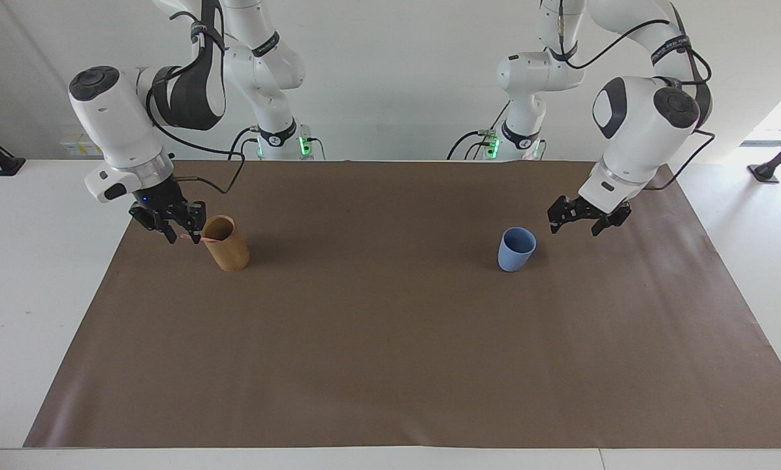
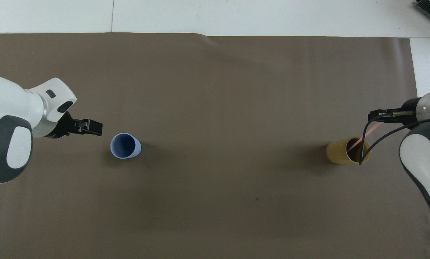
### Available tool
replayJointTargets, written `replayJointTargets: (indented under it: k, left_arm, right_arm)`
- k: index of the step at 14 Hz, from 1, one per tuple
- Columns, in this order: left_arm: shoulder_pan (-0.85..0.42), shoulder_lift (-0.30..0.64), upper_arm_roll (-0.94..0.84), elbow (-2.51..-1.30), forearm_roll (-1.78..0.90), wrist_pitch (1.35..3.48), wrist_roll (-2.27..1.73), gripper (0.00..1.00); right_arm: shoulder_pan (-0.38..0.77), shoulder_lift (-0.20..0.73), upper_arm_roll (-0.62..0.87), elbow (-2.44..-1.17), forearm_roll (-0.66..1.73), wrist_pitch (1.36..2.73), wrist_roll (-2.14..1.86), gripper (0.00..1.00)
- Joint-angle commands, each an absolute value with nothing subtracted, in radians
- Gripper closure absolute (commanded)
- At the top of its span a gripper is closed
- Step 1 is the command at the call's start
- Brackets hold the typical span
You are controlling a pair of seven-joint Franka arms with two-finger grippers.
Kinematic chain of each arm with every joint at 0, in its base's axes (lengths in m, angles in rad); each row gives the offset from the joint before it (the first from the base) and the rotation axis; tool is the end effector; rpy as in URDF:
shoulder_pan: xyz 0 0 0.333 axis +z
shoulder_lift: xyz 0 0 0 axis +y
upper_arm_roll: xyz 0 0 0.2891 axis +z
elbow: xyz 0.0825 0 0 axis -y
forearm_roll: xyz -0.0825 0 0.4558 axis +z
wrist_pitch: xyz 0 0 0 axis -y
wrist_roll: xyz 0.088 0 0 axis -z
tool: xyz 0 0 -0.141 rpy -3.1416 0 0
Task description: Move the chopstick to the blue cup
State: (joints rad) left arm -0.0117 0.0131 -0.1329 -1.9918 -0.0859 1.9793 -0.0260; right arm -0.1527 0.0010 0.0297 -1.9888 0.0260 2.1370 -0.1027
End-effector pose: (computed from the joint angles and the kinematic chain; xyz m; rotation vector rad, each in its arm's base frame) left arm 0.6114 -0.0972 0.3613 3.0609 -0.1278 -0.0494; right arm 0.6359 -0.0767 0.3854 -3.1263 0.0510 -0.2331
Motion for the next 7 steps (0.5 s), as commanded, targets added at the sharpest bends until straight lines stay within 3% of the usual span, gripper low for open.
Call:
replayJointTargets:
  k: [1, 2, 7]
  left_arm:
    - [-0.041, 0.008, -0.124, -2.037, -0.109, 2.04, -0.063, 0.0]
    - [-0.054, 0.029, -0.124, -2.037, -0.11, 2.049, -0.064, 0.0]
    - [-0.094, 0.029, -0.126, -2.132, -0.11, 2.112, -0.072, 0.0]
  right_arm:
    - [-0.164, 0.008, 0.035, -2.006, 0.055, 2.18, -0.129, 0.75]
    - [-0.164, 0.008, 0.035, -2.006, 0.054, 2.172, -0.129, 0.82]
    - [-0.156, 0.003, 0.037, -2.006, 0.054, 2.129, -0.132, 0.81]
